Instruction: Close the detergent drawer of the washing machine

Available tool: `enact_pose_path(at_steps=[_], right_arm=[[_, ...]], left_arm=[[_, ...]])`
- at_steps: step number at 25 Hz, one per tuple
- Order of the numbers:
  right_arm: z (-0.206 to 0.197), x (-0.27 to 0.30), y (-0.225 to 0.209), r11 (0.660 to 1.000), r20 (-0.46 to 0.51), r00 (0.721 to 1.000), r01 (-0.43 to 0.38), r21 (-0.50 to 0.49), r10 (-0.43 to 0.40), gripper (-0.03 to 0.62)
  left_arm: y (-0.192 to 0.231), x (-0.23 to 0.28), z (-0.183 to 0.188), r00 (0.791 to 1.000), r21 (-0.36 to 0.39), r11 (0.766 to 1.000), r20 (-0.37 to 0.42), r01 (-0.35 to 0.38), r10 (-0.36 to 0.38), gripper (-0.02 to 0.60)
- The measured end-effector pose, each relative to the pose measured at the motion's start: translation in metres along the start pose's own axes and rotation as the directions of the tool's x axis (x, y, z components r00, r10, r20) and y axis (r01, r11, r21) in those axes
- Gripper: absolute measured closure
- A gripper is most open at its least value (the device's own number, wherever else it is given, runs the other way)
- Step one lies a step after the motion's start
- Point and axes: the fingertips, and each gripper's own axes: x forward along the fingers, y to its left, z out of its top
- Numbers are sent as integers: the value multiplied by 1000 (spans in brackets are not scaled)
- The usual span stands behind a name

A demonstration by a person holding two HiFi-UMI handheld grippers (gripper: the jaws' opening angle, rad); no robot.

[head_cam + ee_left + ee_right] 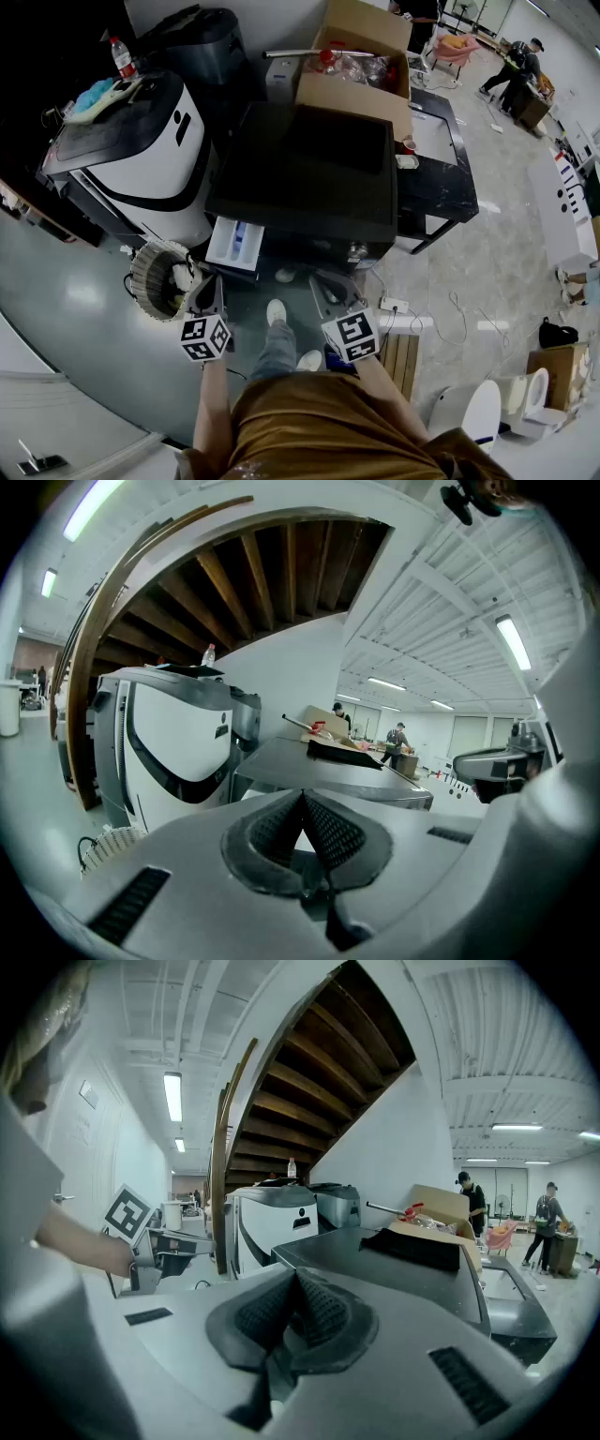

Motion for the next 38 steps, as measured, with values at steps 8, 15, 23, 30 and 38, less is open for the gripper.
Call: enact_pose_path(at_steps=[8,15,23,30,38], right_arm=[[-14,14,-6,1000,-36,999,-26,10,27,582],[-15,26,-12,1000,-33,999,-25,13,25,582],[-23,48,-4,998,-81,995,-53,21,55,582],[-35,69,0,997,-135,988,-74,25,76,582],[-54,86,2,995,-194,976,-92,38,97,582]], left_arm=[[9,16,6,1000,5,1000,15,-6,6,555],[18,24,-2,1000,-9,1000,2,-24,24,555],[36,30,-17,999,-22,1000,-32,-17,16,552],[46,43,-40,995,8,1000,-102,9,-8,527],[55,53,-65,985,21,1000,-171,20,-16,515]])
